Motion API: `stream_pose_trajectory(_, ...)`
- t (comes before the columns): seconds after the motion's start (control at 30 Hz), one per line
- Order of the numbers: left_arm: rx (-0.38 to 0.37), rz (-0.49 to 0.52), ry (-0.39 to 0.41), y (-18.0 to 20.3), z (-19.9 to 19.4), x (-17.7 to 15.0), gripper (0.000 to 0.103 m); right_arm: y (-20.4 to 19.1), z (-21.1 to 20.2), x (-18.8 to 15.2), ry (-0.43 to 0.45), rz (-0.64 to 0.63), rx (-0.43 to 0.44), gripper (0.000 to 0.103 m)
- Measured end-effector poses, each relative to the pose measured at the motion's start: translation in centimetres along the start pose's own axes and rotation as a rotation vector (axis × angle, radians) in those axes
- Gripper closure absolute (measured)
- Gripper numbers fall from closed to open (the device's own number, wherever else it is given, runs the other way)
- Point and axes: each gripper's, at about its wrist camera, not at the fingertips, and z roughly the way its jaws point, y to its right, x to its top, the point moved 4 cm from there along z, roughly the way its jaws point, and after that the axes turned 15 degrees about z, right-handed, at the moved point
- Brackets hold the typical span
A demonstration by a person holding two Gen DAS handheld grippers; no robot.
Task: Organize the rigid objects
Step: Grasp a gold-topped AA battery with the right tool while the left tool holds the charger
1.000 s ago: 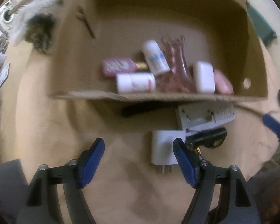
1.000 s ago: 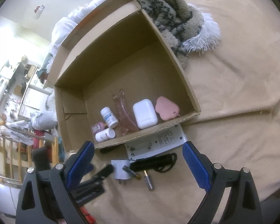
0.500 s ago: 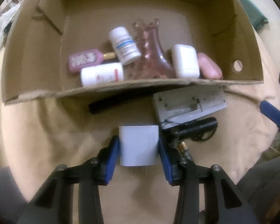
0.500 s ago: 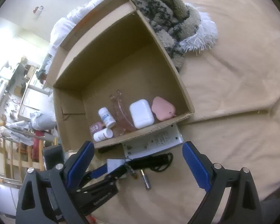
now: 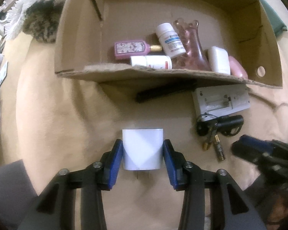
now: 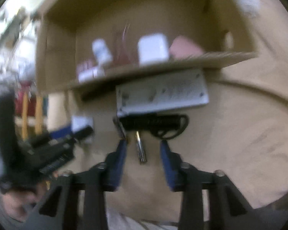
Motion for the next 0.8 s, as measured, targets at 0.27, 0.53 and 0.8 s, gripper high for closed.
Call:
stream_pose_trajectory(0.27, 0.026, 0.013, -0.009, -0.6, 0.7, -0.3, 0.064, -1.4, 3.7, -0.4, -0.039, -0.117, -0.144, 0.070)
stream_pose_trajectory(0.53, 0.060, 0.044, -0.005, -0.2, 0.9, -0.2, 0.065, -2.9, 4.0, -1.6, 0.034, -0.262, -0.247, 0.092)
stream_pose_trajectory(0.8, 0.059, 0.022, 0.016, -1.2, -0.5, -1.5, 0.065, -1.7, 0.9, -3.3, 0.078, -0.245, -0.185, 0.092)
